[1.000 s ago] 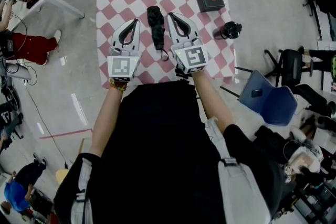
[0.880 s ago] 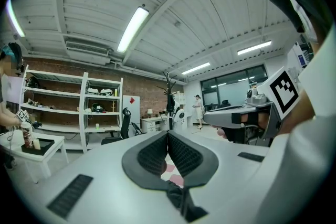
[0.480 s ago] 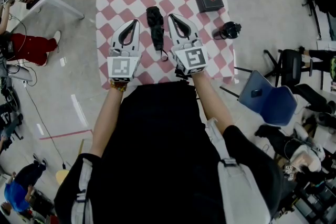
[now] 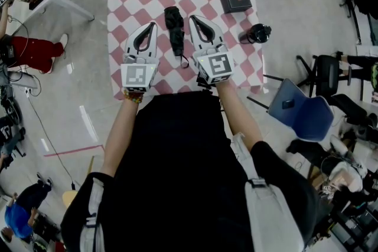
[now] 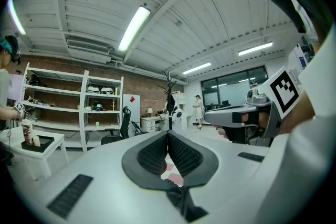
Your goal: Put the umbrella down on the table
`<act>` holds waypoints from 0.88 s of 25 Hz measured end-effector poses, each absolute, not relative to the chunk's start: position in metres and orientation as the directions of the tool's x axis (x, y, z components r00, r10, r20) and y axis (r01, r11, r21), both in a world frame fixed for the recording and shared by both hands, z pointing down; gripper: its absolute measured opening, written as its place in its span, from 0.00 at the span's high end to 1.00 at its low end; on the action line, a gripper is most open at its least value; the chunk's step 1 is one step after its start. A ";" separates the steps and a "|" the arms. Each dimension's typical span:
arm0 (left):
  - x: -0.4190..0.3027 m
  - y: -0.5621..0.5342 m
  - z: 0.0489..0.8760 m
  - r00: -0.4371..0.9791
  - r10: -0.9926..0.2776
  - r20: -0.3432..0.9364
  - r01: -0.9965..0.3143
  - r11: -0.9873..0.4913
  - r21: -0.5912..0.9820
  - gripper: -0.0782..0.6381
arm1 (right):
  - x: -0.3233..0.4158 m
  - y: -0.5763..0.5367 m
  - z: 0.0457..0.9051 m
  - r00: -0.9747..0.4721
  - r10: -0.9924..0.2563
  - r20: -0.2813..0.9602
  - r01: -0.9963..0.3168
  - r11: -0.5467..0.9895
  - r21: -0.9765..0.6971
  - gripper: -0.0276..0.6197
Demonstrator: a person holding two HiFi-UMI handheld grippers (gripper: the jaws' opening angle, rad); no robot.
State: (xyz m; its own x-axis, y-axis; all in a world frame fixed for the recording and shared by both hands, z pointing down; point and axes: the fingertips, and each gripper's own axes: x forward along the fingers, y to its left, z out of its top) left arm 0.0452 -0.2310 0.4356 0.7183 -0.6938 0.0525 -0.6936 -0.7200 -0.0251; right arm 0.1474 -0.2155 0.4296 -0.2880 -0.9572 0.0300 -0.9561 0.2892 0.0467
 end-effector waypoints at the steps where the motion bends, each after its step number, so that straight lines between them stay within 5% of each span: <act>1: 0.045 -0.231 0.436 0.718 -0.694 0.057 -0.694 -0.720 -0.023 0.87 | 0.147 -0.215 0.429 -0.288 -0.957 0.028 -0.956 0.289 0.045 0.93; 22: 0.042 -0.235 0.435 0.716 -0.698 0.021 -0.697 -0.716 -0.052 0.87 | 0.148 -0.219 0.432 -0.290 -0.956 0.042 -0.955 0.292 0.049 0.93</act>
